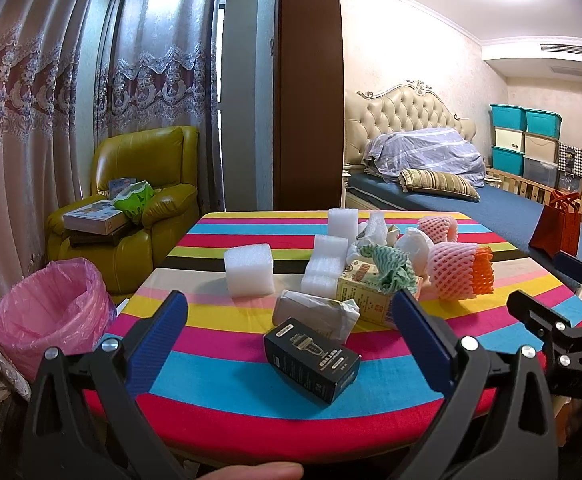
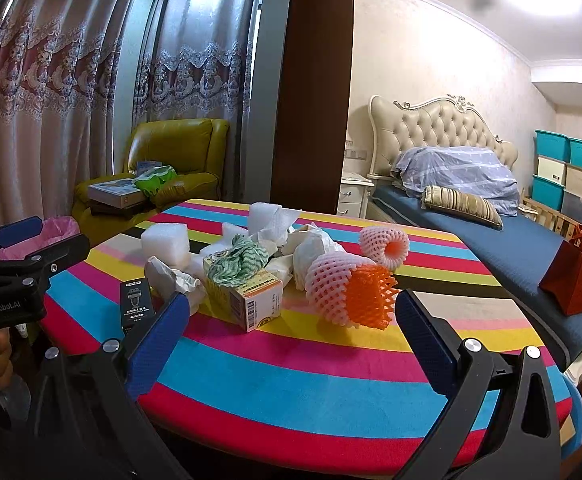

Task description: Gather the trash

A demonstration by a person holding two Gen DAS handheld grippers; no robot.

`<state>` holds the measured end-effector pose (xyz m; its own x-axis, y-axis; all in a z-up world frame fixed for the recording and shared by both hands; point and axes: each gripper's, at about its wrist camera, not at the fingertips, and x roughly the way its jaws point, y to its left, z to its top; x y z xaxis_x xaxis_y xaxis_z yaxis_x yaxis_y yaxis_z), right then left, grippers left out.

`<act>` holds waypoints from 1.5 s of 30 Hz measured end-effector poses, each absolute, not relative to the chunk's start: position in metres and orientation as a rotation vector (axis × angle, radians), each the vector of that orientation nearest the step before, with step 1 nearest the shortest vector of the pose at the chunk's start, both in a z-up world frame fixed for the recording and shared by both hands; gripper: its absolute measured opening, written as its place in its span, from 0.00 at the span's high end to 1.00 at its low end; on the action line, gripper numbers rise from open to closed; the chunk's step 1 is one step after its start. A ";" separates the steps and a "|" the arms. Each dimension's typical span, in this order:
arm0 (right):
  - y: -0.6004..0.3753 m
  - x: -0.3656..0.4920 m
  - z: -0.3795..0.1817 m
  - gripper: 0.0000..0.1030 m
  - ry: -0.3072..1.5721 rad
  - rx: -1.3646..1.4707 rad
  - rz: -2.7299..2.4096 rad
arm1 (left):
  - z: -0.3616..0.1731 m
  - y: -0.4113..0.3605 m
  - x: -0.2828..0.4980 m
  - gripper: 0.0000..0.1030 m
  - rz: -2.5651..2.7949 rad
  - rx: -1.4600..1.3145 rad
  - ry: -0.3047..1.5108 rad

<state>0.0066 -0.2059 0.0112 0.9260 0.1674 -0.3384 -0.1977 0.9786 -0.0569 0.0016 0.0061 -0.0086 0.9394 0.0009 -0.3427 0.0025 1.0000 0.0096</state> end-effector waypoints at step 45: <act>-0.208 0.007 0.013 0.06 0.340 -0.073 0.188 | -0.011 0.008 0.000 0.04 -0.002 0.011 0.357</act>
<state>0.0066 -0.2078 0.0131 0.9255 0.1710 -0.3378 -0.1956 0.9799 -0.0400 0.0002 0.0084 -0.0111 0.9371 0.0002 -0.3491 0.0039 0.9999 0.0109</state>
